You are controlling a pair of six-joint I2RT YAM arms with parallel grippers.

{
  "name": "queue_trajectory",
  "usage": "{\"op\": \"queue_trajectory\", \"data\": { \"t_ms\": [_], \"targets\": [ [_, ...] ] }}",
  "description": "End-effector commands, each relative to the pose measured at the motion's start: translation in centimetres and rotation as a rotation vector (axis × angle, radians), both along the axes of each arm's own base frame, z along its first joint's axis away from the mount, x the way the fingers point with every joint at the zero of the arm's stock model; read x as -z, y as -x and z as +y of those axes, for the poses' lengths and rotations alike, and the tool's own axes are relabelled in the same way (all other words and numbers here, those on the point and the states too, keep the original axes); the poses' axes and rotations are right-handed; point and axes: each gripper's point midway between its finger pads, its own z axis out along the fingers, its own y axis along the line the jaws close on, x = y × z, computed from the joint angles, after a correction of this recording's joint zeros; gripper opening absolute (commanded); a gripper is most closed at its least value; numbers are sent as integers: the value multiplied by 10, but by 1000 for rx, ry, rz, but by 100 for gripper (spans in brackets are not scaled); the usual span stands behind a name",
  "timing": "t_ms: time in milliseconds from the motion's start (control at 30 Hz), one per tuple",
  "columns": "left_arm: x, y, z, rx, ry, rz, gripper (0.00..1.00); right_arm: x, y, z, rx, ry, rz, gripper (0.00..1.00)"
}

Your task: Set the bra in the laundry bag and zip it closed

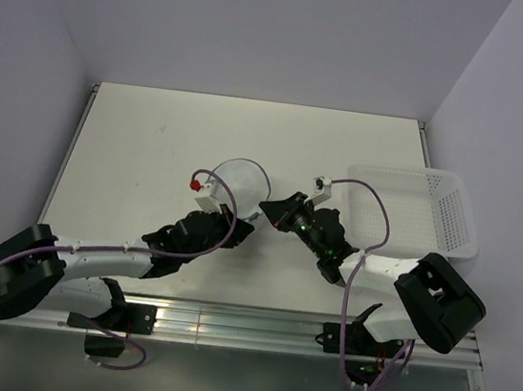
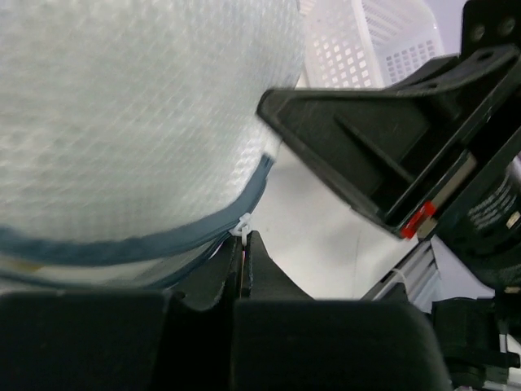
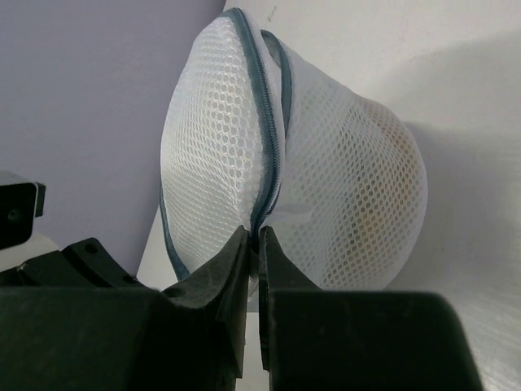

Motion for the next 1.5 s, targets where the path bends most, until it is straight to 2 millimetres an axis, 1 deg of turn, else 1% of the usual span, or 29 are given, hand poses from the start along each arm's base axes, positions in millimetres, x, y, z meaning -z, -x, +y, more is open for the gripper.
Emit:
{"op": "queue_trajectory", "data": {
  "t_ms": [0, 67, 100, 167, 200, 267, 300, 367, 400, 467, 500, 533, 567, 600, 667, 700, 733, 767, 800, 833, 867, 900, 967, 1033, 1067, 1133, 1200, 1300, 1467],
  "targets": [
    [-1, -1, 21, -33, -83, -51, 0, -24, -14, 3, -50, 24, -65, 0],
    [7, -1, 31, -48, -135, -49, 0, -26, -13, 10, -92, 43, -64, 0],
    [4, -3, 38, -70, -139, -60, 0, -25, -13, 12, -102, 47, -61, 0],
    [10, -1, 49, -88, -176, -64, 0, -26, -13, 15, -125, 47, -62, 0],
    [5, -3, 55, -115, -172, -78, 0, -25, -14, 14, -129, 54, -62, 0],
    [9, -3, 64, -130, -211, -78, 0, -26, -15, 16, -144, 60, -61, 0],
    [5, -3, 68, -143, -211, -88, 0, -27, -20, 14, -141, 68, -66, 0],
    [7, -2, 73, -149, -233, -88, 0, -22, -23, 14, -166, 89, -39, 0],
    [5, -1, 75, -148, -230, -90, 0, -33, -30, 19, -182, 92, -58, 0],
    [5, 1, 74, -140, -213, -89, 0, -24, -39, 19, -197, 130, -11, 0],
    [-6, 0, 67, -128, -163, -114, 0, -26, -40, 23, -221, 145, -17, 0],
    [-10, 1, 62, -114, -137, -126, 0, -35, -45, 28, -232, 152, -21, 2],
    [-17, 1, 55, -91, -104, -132, 0, -36, -48, 30, -238, 156, -17, 5],
    [-20, -1, 48, -83, -88, -135, 0, -38, -49, 32, -237, 154, -11, 21],
    [-33, -4, 34, -63, -41, -143, 0, -39, -48, 30, -223, 166, 16, 41],
    [-29, -5, 28, -52, -40, -137, 0, -37, -46, 28, -210, 165, 32, 58],
    [-37, -8, 21, -45, -6, -153, 0, -28, -43, 24, -194, 173, 56, 66],
    [-44, -10, 15, -42, 17, -156, 0, -30, -39, 21, -189, 166, 57, 72],
    [-36, -12, 9, -34, 4, -142, 0, -28, -36, 18, -180, 160, 70, 81],
    [-44, -15, 3, -30, 26, -153, 0, -16, -30, 12, -164, 174, 97, 83],
    [-44, -17, 0, -25, 25, -153, 0, -21, -26, 9, -154, 157, 89, 84],
    [-38, -17, -4, -17, 15, -142, 0, -11, -18, 3, -144, 164, 110, 84],
    [-42, -19, -9, -15, 35, -151, 0, -16, -12, -3, -114, 140, 101, 84],
    [-43, -20, -10, -14, 43, -154, 0, -10, -3, -4, -107, 143, 115, 84],
    [-41, -20, -11, -13, 38, -153, 0, -13, -1, -6, -92, 131, 109, 83],
    [-39, -20, -11, -10, 37, -146, 0, -11, 5, -5, -98, 125, 114, 78],
    [-37, -19, -12, -5, 42, -142, 0, -14, 9, -1, -115, 112, 114, 66],
    [-35, -18, -13, 2, 46, -138, 0, -18, 8, 6, -123, 80, 112, 61],
    [-40, -14, -11, 12, 56, -149, 0, -16, 1, 12, -114, 74, 132, 54]
  ]
}}
